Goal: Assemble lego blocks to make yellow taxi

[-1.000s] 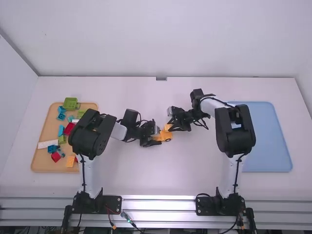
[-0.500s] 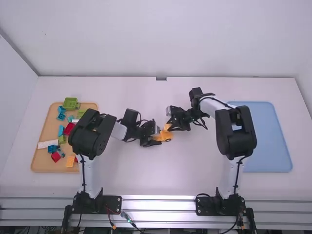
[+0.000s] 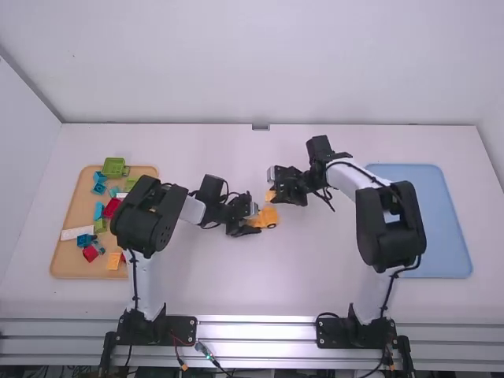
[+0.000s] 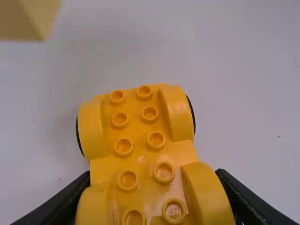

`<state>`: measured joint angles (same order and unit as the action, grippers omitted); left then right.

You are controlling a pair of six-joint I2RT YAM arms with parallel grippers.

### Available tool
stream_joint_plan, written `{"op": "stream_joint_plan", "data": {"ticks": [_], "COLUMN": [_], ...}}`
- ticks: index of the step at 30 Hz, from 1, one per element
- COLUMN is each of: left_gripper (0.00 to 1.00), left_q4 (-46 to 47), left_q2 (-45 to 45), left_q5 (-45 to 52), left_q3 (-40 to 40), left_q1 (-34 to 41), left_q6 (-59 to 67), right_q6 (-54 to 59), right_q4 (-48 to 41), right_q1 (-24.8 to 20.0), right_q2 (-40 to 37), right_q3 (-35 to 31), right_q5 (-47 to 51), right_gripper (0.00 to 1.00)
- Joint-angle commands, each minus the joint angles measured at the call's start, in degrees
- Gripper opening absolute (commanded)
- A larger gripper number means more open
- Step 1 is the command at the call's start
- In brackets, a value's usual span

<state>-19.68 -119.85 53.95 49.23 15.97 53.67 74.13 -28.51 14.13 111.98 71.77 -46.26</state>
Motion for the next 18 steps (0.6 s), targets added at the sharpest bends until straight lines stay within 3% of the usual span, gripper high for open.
{"op": "stream_joint_plan", "data": {"ticks": [1,8,18], "left_gripper": [0.45,0.41,0.36], "left_q4": [0.96,4.83,7.45], "left_q2": [-1.11,-1.11,-1.11], "left_q5": [-0.85,-0.9,-0.81], "left_q3": [0.35,0.33,0.39], "left_q1": [-0.22,-0.15,-0.17], "left_q6": [-0.17,7.65,10.69], "right_q6": [-3.85,-8.85,-8.13], "right_q4": [2.73,16.15,19.23], "right_q1": [1.18,0.66,1.18], "right_q2": [-5.84,-8.48,-8.48], "right_q3": [-5.51,-16.15,-20.83], "right_q5": [2.27,-1.73,-5.73], "right_gripper": [0.0,0.0,0.0]}}
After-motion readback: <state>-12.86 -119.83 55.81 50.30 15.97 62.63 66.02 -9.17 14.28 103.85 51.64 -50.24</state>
